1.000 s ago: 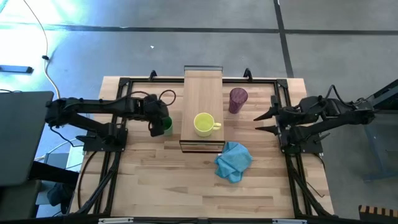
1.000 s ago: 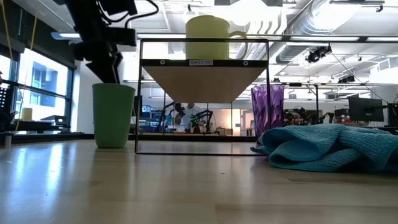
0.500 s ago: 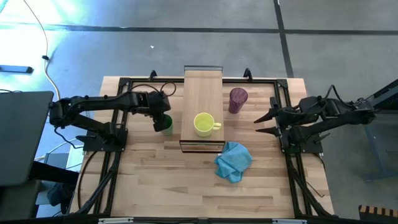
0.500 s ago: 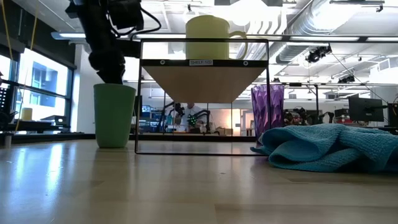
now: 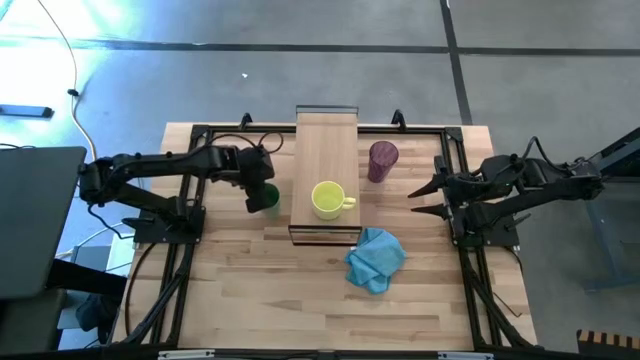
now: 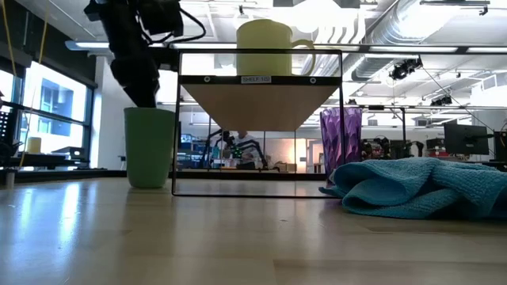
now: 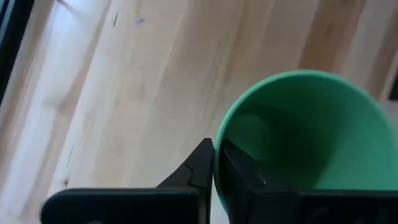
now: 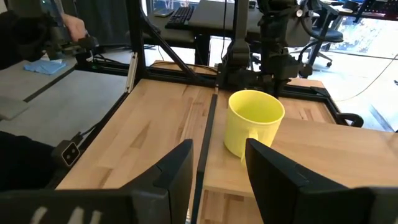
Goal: Stack small to large cups/mugs on shelf
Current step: Put the green cup on the shelf
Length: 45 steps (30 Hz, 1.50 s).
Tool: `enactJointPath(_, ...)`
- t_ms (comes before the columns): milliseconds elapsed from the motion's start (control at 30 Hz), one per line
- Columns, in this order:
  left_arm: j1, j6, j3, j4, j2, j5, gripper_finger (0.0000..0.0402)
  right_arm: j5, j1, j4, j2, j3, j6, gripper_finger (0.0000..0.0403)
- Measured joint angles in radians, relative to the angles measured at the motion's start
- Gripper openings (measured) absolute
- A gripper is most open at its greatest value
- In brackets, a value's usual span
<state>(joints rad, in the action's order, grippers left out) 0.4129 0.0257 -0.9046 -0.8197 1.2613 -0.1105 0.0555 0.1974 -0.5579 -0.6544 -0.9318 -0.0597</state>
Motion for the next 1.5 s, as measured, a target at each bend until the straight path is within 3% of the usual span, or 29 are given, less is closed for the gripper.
enactJointPath(500,0.002,0.007,-0.339,-0.303,0.0,0.021,0.0001,0.0,0.0,-0.03,0.0,0.001,0.026,0.0139)
enactJointPath(900,0.15,0.016,-0.686,-0.381,0.023,0.094,0.0,0.0,0.0,-0.03,0.0,0.001,0.034,0.0139)
enactJointPath(1233,0.21,0.051,-0.941,-0.455,0.245,0.144,0.0,-0.005,0.0,-0.048,0.0,0.001,0.034,0.0139)
enactJointPath(1500,0.21,0.102,-1.28,-0.547,0.511,0.188,0.0,-0.007,0.0,-0.099,0.0,0.001,0.059,0.0139)
